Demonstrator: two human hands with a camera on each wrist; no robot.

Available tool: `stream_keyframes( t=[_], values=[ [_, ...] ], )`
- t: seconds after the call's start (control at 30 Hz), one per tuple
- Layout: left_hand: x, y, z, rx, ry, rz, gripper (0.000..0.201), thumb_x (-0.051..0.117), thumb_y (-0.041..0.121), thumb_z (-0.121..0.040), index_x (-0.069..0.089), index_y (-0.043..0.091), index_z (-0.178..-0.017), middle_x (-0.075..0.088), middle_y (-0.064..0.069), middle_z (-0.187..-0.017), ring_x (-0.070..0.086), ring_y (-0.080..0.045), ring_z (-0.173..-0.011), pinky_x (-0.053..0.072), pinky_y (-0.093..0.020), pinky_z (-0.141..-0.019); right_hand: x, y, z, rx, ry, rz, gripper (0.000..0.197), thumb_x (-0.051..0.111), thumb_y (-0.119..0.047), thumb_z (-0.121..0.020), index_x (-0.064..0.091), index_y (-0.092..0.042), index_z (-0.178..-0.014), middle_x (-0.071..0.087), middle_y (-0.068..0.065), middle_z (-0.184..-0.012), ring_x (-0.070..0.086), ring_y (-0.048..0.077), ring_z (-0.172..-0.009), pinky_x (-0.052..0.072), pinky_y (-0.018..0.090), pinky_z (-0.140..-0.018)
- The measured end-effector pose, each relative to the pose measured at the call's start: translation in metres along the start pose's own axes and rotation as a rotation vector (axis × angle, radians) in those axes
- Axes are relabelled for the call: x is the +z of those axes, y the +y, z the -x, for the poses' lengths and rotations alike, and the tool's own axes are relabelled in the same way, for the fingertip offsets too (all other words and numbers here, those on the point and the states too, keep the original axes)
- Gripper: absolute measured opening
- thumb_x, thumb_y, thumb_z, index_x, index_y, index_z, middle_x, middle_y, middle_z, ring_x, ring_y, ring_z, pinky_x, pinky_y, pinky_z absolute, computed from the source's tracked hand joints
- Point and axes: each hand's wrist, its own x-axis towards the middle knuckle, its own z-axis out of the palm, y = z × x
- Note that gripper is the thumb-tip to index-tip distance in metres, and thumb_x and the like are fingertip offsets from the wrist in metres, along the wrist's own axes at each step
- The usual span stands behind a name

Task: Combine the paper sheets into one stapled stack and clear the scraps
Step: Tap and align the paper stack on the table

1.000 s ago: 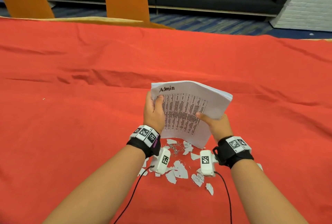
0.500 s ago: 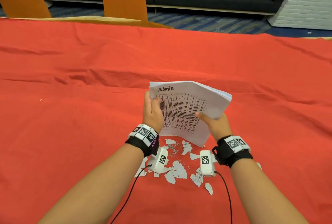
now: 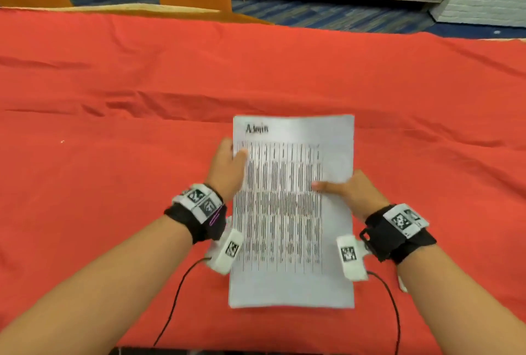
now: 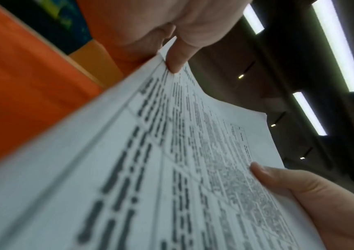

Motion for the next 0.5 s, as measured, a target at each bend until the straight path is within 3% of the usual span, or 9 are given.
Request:
stream_keyframes(
  t=[0.07,0.13,0.2,0.23,0.3,0.37,0.43,0.5],
  values=[
    [0.009,-0.038,0.012,-0.172,-0.045,-0.087,0.020,0.040,0.018,-0.099,0.049,0.010,-0.114,0.057,-0.003,-0.090,0.047,-0.013,-0.062,0.042,-0.025,-0.055,0.014,0.034,0.002,0.161,-0.063,0.075,0.076,0.088,-0.050,-0.052,0.067,0.005,-0.101,0.074,0.017,-0.094,0.071,0.035,-0.079,0.057,0.043,-0.076],
    [0.020,-0.076,0.017,-0.291,-0.093,-0.126,0.027,0.039,0.019,-0.099,0.046,0.006,-0.122,0.059,-0.011,-0.102,0.055,-0.020,-0.074,0.046,-0.029,-0.065,0.030,0.070,0.000,0.274,-0.110,0.133,0.095,0.087,-0.059,-0.047,0.064,0.006,-0.113,0.071,0.024,-0.105,0.067,0.045,-0.096,0.055,0.054,-0.084],
    [0.030,-0.103,0.018,-0.353,-0.122,-0.149,0.025,0.038,0.019,-0.099,0.044,0.004,-0.118,0.056,-0.010,-0.098,0.055,-0.021,-0.076,0.048,-0.033,-0.072,0.039,0.097,-0.005,0.303,-0.114,0.137,0.101,0.085,-0.066,-0.038,0.067,0.003,-0.110,0.069,0.024,-0.108,0.063,0.046,-0.102,0.049,0.058,-0.090],
    [0.035,-0.112,0.018,-0.371,-0.136,-0.149,0.021,0.037,0.020,-0.099,0.043,0.005,-0.113,0.055,-0.009,-0.094,0.052,-0.021,-0.074,0.047,-0.032,-0.073,0.042,0.105,-0.009,0.291,-0.092,0.081,0.090,0.087,-0.062,-0.038,0.071,-0.003,-0.104,0.073,0.020,-0.104,0.067,0.042,-0.100,0.051,0.056,-0.091],
    [0.041,-0.127,0.016,-0.392,-0.140,-0.138,0.017,0.037,0.021,-0.099,0.043,0.008,-0.108,0.052,-0.012,-0.097,0.049,-0.022,-0.081,0.044,-0.032,-0.077,0.044,0.108,-0.018,0.285,0.003,-0.076,0.055,0.087,-0.040,-0.058,0.073,-0.007,-0.100,0.075,0.014,-0.101,0.070,0.036,-0.095,0.053,0.055,-0.090],
    [0.046,-0.136,0.014,-0.422,-0.149,-0.140,0.019,0.037,0.023,-0.099,0.042,0.009,-0.111,0.053,-0.019,-0.107,0.056,-0.031,-0.095,0.045,-0.038,-0.082,0.043,0.109,-0.031,0.285,0.105,-0.213,0.032,0.072,-0.019,-0.081,0.069,0.001,-0.106,0.073,0.019,-0.104,0.070,0.035,-0.093,0.053,0.050,-0.090],
    [0.049,-0.141,0.013,-0.436,-0.154,-0.154,0.029,0.038,0.025,-0.099,0.042,0.005,-0.120,0.053,-0.027,-0.120,0.057,-0.041,-0.108,0.047,-0.048,-0.090,0.042,0.113,-0.041,0.287,0.182,-0.266,0.018,0.063,-0.011,-0.089,0.067,0.003,-0.099,0.068,0.027,-0.109,0.065,0.031,-0.087,0.052,0.046,-0.086],
    [0.050,-0.142,0.012,-0.455,-0.150,-0.143,0.030,0.037,0.025,-0.098,0.043,0.006,-0.121,0.056,-0.021,-0.103,0.059,-0.032,-0.086,0.048,-0.042,-0.082,0.044,0.117,-0.046,0.304,0.201,-0.251,0.009,0.060,-0.008,-0.090,0.066,-0.006,-0.085,0.067,0.029,-0.108,0.063,0.030,-0.085,0.051,0.053,-0.087]
  ],
)
